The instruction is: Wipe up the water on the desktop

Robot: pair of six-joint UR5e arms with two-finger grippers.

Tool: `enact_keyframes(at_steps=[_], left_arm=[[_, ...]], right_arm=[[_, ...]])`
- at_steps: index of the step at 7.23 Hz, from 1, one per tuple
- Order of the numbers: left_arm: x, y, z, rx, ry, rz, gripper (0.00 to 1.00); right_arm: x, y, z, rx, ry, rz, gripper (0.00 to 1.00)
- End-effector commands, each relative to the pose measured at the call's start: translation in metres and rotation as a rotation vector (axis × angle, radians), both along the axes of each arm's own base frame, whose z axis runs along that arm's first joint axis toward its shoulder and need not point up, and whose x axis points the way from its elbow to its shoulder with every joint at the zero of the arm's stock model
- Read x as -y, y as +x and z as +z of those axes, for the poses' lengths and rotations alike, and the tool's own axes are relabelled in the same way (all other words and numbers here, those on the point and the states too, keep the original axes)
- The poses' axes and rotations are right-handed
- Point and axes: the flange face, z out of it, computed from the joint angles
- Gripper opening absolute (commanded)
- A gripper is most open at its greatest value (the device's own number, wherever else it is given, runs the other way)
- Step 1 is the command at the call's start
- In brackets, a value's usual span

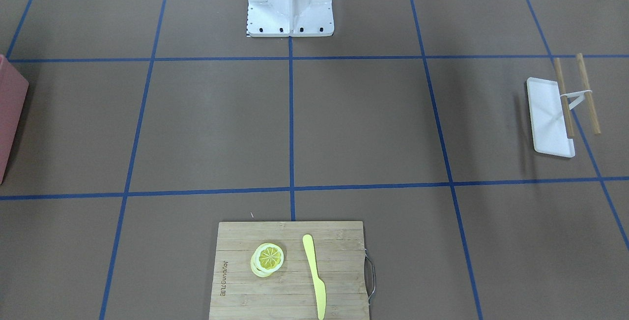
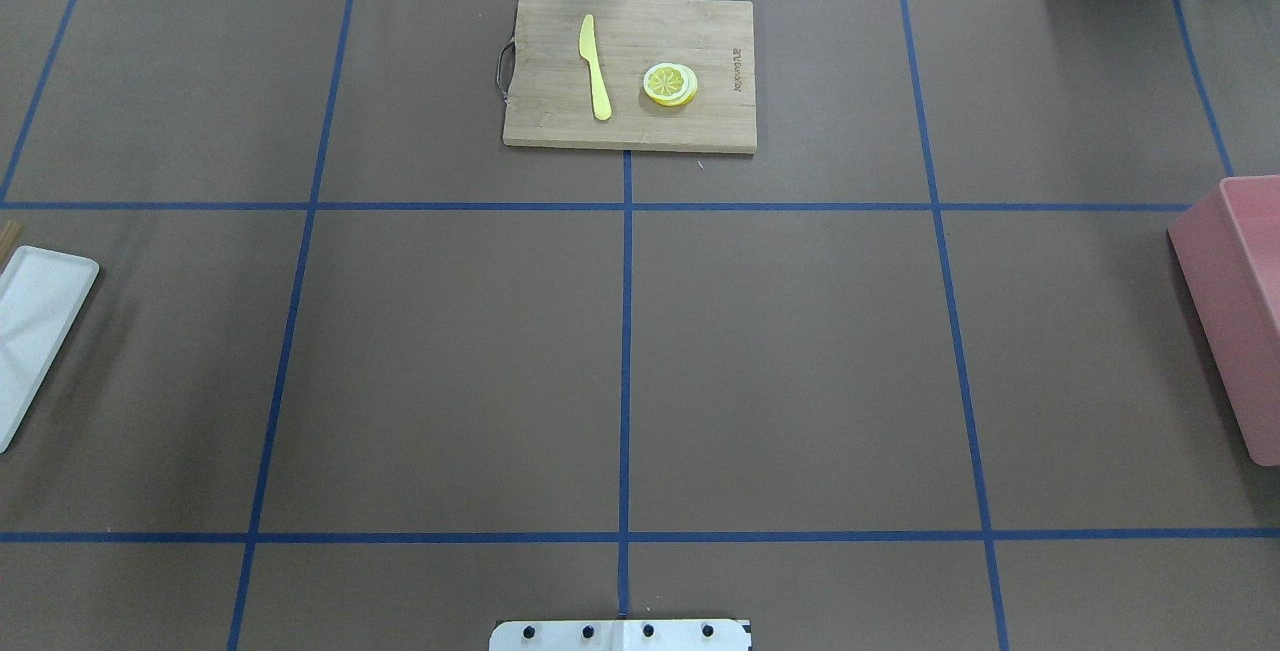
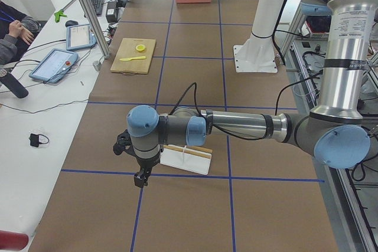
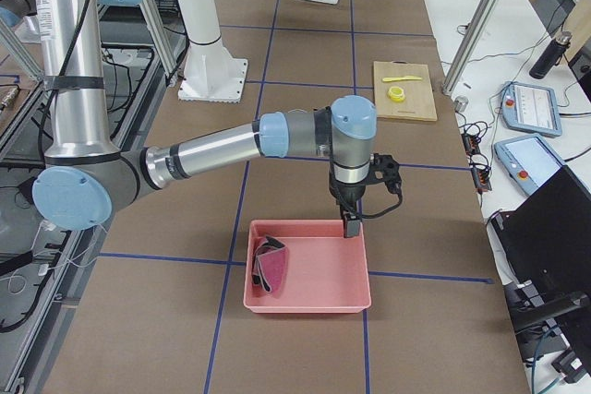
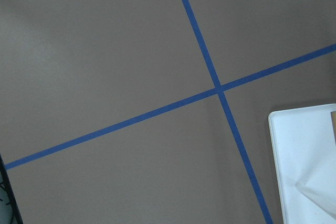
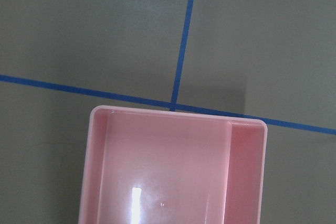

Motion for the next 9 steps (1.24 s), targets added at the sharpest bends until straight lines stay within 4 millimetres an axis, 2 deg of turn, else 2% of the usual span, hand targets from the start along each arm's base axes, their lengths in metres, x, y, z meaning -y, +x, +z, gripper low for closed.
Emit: enact_keyframes(at_steps=[1, 2, 5, 6, 9], left_arm=[[-0.030, 0.000, 0.029, -0.006, -0.048, -0.004, 0.98], [-0.037, 0.001, 0.026, -0.007, -0.044, -0.006, 0.98], [-0.037, 0.005, 0.025, -0.053, -0.046, -0.005, 0.98], [-0.037, 0.005, 0.025, -0.053, -0.046, -0.005, 0.98], [-0.038, 0.005, 0.026, -0.053, -0.047, -0.005, 0.98]], right_arm=[[0.011, 0.001, 0.072, -0.005, 0.004, 0.002, 1.00], [0.010, 0.000, 0.095, 0.005, 0.046, 0.005, 1.00], [0.006, -0.006, 0.089, 0.088, 0.062, 0.003, 1.00], [-0.003, -0.007, 0.101, 0.084, 0.045, 0.000, 1.00], [-0.023, -0.005, 0.112, 0.071, 0.071, 0.000, 1.00]])
